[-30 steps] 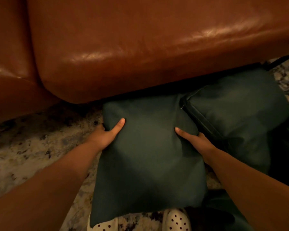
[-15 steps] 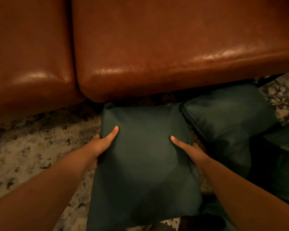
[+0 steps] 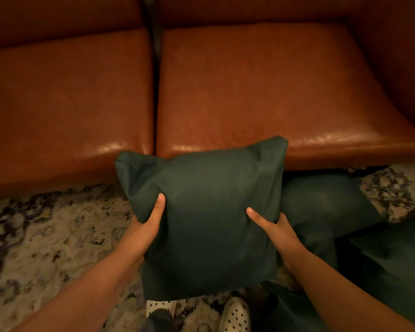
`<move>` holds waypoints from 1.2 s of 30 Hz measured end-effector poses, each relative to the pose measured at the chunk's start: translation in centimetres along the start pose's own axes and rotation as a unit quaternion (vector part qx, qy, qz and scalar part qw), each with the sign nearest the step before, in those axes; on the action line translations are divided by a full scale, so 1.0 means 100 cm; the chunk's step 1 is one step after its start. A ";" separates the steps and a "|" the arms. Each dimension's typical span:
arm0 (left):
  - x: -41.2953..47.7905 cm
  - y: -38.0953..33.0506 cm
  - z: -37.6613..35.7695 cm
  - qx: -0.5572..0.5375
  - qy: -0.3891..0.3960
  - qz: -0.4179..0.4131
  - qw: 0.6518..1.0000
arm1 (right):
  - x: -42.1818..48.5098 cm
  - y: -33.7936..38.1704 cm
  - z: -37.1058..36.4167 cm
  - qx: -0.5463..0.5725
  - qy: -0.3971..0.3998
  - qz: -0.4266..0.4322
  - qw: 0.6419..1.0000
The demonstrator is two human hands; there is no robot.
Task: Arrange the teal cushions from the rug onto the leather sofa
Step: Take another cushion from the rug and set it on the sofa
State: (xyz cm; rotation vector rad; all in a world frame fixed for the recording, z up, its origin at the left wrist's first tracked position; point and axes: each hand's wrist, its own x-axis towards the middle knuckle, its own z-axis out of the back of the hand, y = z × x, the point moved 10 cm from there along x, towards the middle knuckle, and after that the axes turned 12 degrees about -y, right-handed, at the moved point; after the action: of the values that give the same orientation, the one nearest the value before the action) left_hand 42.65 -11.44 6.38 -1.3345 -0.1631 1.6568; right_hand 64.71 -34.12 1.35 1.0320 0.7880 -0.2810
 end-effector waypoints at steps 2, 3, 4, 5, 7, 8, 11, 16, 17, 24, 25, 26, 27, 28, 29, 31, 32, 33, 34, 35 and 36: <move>-0.012 -0.025 0.002 -0.050 0.003 -0.001 0.999 | -0.008 0.035 0.010 0.002 -0.006 0.030 1.000; -0.019 -0.037 0.002 -0.072 0.009 0.009 0.997 | -0.012 0.052 0.015 0.008 -0.007 0.041 0.999; -0.026 -0.048 0.003 -0.089 0.014 0.017 0.996 | -0.017 0.068 0.019 0.019 -0.006 0.050 0.999; -0.032 -0.059 0.004 -0.104 0.016 0.020 0.994 | -0.022 0.085 0.022 0.032 0.000 0.059 0.998; -0.046 -0.083 0.009 -0.133 0.016 0.012 0.991 | -0.035 0.118 0.028 0.051 0.012 0.081 0.995; -0.054 -0.096 0.014 -0.147 0.014 0.005 0.989 | -0.042 0.136 0.030 0.057 0.015 0.092 0.994; -0.070 -0.133 0.029 -0.160 0.004 -0.009 0.987 | -0.063 0.187 0.035 0.075 0.024 0.126 0.989; -0.092 -0.199 0.058 -0.176 0.013 -0.026 0.984 | -0.100 0.265 0.034 0.077 0.029 0.181 0.980; -0.097 -0.211 0.066 -0.177 0.011 -0.031 0.984 | -0.109 0.279 0.032 0.079 0.031 0.192 0.978; -0.119 -0.294 0.141 -0.204 -0.027 -0.088 0.975 | -0.166 0.369 0.004 0.090 0.036 0.261 0.961; -0.120 -0.305 0.152 -0.214 -0.023 -0.097 0.972 | -0.174 0.380 -0.002 0.091 0.037 0.267 0.959; -0.122 -0.317 0.163 -0.225 -0.021 -0.108 0.968 | -0.182 0.391 -0.008 0.092 0.038 0.273 0.957; -0.124 -0.329 0.175 -0.233 -0.023 -0.120 0.965 | -0.191 0.402 -0.014 0.094 0.038 0.278 0.955; -0.125 -0.340 0.188 -0.239 -0.029 -0.130 0.962 | -0.200 0.412 -0.020 0.096 0.041 0.283 0.953; -0.125 -0.351 0.201 -0.244 -0.035 -0.136 0.960 | -0.209 0.423 -0.027 0.098 0.043 0.290 0.951; -0.126 -0.371 0.224 -0.249 -0.043 -0.139 0.958 | -0.230 0.443 -0.040 0.102 0.048 0.303 0.946; -0.126 -0.382 0.235 -0.253 -0.039 -0.142 0.956 | -0.241 0.453 -0.046 0.109 0.053 0.306 0.944; -0.126 -0.392 0.246 -0.258 -0.033 -0.147 0.955 | -0.250 0.461 -0.052 0.115 0.058 0.306 0.943; -0.127 -0.401 0.257 -0.261 -0.027 -0.147 0.954 | -0.260 0.469 -0.058 0.119 0.061 0.305 0.943; -0.128 -0.408 0.267 -0.262 -0.022 -0.145 0.954 | -0.269 0.477 -0.064 0.122 0.063 0.306 0.942; -0.128 -0.416 0.277 -0.261 -0.015 -0.148 0.954 | -0.279 0.485 -0.070 0.127 0.067 0.310 0.940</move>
State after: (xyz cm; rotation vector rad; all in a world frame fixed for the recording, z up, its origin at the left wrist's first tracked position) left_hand 43.63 13.16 51.70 -1.5772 -0.8273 1.4261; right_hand 69.01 -7.57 50.96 1.4990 0.5162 0.2382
